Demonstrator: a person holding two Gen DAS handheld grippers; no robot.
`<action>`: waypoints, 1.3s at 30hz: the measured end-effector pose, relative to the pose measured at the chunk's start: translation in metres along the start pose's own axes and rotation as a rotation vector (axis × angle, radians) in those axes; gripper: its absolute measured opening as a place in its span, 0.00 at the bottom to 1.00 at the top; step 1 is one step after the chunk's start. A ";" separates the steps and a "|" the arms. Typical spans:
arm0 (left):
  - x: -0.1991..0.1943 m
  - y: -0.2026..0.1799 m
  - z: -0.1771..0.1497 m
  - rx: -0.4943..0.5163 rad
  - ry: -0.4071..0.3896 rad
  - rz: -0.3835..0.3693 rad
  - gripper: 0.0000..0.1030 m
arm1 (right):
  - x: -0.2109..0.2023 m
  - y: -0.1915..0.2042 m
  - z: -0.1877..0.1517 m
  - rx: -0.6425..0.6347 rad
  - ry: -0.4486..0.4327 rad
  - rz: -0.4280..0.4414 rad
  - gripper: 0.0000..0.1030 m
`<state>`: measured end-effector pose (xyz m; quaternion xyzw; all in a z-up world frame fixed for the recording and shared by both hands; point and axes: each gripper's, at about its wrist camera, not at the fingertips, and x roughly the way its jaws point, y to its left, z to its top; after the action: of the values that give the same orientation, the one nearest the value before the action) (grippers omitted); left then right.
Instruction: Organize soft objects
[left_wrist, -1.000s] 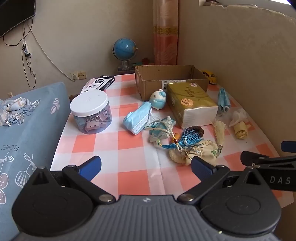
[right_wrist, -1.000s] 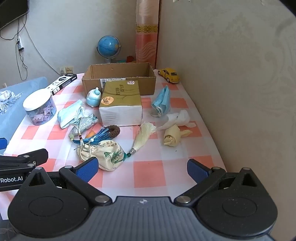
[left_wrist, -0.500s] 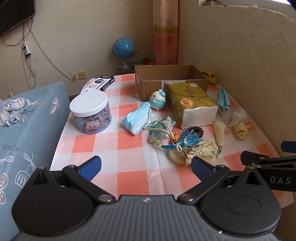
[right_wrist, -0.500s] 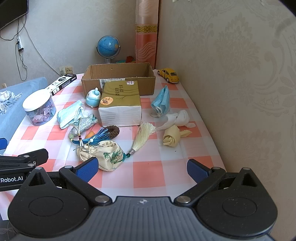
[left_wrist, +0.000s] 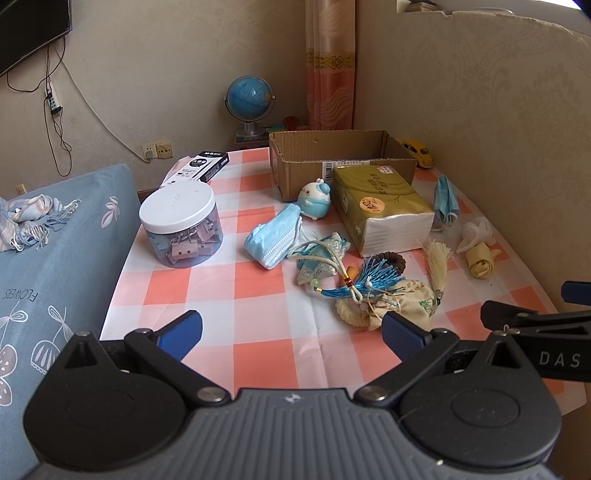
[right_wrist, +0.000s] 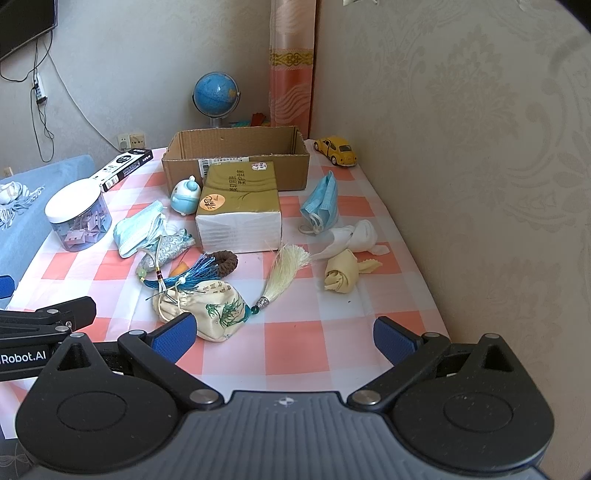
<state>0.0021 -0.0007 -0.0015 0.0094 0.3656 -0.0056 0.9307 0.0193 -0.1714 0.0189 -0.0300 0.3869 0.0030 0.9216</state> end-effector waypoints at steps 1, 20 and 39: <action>0.000 0.000 0.000 0.000 0.000 0.000 0.99 | 0.000 0.000 0.000 0.000 0.000 0.000 1.00; 0.000 0.000 0.000 0.000 0.001 -0.002 0.99 | 0.000 -0.001 -0.001 0.000 -0.001 0.001 1.00; 0.002 0.000 0.002 -0.006 0.004 -0.020 0.99 | 0.001 0.000 0.002 -0.005 -0.013 -0.003 1.00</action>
<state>0.0048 -0.0007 -0.0014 0.0031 0.3676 -0.0137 0.9299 0.0211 -0.1717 0.0200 -0.0329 0.3806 0.0027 0.9242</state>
